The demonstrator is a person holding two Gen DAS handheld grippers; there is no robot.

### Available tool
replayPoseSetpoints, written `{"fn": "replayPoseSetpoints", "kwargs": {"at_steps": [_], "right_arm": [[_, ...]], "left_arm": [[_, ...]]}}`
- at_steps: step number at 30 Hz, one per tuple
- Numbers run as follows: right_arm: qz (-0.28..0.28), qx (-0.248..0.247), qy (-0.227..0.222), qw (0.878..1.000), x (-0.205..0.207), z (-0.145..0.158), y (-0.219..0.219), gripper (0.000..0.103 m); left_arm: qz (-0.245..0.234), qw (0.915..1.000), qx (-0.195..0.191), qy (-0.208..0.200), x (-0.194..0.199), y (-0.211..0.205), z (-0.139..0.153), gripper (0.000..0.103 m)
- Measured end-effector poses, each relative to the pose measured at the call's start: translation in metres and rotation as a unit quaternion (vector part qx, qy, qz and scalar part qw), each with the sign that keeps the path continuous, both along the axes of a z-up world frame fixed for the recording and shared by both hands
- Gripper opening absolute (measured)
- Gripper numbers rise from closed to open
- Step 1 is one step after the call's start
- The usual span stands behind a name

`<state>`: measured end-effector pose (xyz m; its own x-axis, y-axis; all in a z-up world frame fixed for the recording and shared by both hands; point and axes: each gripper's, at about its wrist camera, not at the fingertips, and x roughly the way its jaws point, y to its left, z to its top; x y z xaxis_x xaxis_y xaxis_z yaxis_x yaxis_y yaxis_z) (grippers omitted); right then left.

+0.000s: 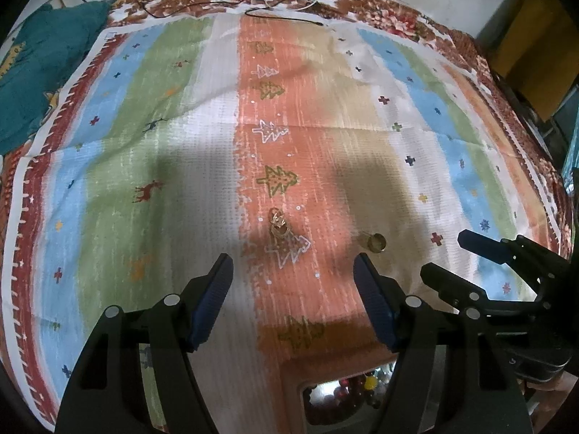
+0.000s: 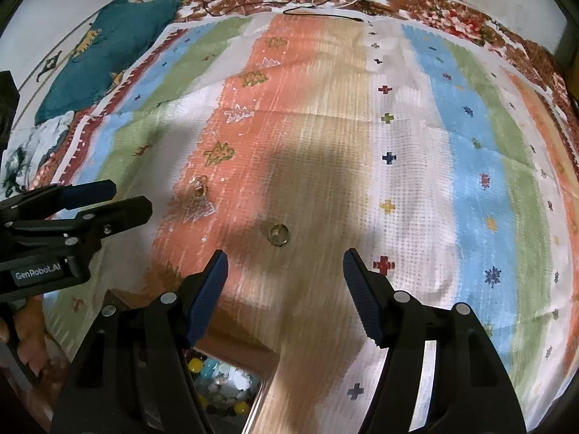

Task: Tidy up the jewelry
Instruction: 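Move both tools toward the small gold earring and gold ring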

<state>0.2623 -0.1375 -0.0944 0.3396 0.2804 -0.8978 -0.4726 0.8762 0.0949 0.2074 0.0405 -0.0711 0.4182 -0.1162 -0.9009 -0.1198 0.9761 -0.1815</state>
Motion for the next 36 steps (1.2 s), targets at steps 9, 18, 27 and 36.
{"fn": "replayPoseSetpoints", "kwargs": {"at_steps": [9, 18, 27, 36], "right_arm": [[0.000, -0.011, 0.009, 1.000, 0.015, -0.011, 0.006, 0.066], [0.003, -0.018, 0.018, 1.000, 0.026, -0.022, 0.013, 0.066], [0.010, -0.020, 0.033, 0.999, 0.033, -0.032, 0.021, 0.066], [0.014, -0.029, 0.045, 0.998, 0.042, -0.045, 0.028, 0.066]], "left_arm": [[-0.004, 0.9999, 0.001, 0.016, 0.018, 0.002, -0.014, 0.060], [-0.006, 0.9993, 0.004, 0.037, 0.033, 0.007, -0.033, 0.052], [-0.013, 0.9985, 0.008, 0.053, 0.045, 0.006, -0.046, 0.051], [-0.019, 0.9978, 0.012, 0.063, 0.054, 0.003, -0.055, 0.043]]}}
